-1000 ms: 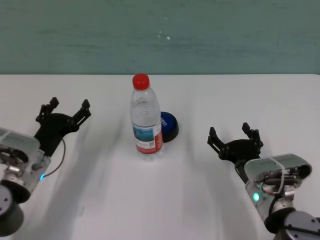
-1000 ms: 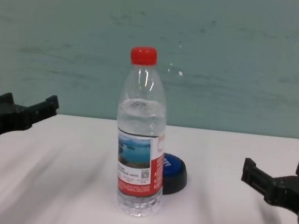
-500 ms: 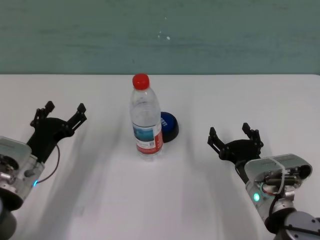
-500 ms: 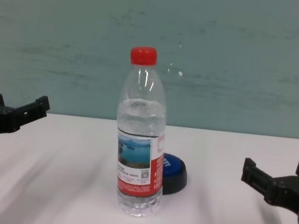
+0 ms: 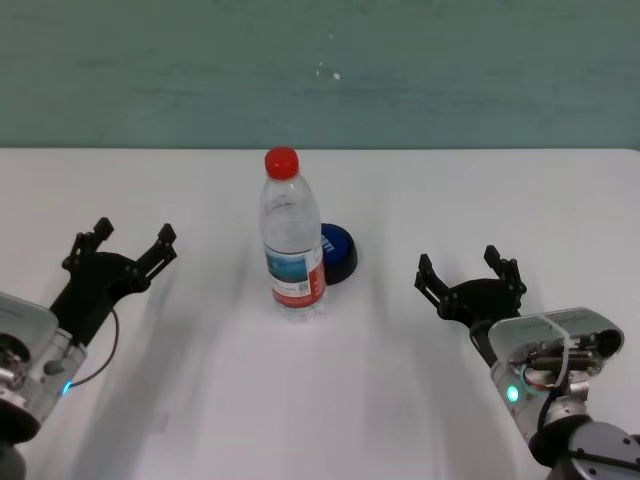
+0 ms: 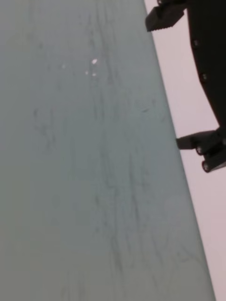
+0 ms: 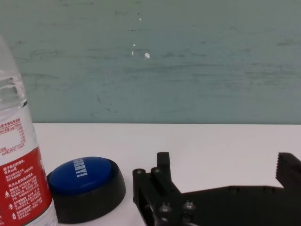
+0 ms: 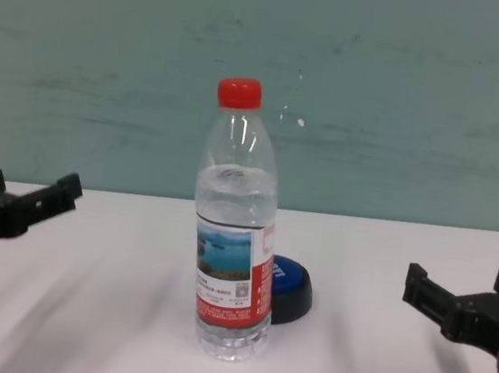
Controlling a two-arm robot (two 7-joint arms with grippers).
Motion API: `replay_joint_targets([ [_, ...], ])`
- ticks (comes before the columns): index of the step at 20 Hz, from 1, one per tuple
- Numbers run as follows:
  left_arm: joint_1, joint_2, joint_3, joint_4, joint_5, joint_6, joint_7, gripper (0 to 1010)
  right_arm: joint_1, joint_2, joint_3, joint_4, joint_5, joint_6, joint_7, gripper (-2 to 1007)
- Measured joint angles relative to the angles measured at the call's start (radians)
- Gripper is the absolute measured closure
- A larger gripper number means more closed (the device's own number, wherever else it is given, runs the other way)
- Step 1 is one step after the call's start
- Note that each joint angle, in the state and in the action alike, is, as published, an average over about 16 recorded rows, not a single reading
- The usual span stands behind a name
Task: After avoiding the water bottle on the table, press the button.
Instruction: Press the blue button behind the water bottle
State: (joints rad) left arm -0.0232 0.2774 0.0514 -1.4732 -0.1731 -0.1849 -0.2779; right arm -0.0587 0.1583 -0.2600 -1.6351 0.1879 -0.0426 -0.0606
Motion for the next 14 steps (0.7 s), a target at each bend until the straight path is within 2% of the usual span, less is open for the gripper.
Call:
replay_joint_targets([
  [14,0.082,0.025,0.017,-0.076,-0.018,-0.02,-0.02,0,0.0,0.0,0.0,0.0,0.0,0.0,0.0,1],
])
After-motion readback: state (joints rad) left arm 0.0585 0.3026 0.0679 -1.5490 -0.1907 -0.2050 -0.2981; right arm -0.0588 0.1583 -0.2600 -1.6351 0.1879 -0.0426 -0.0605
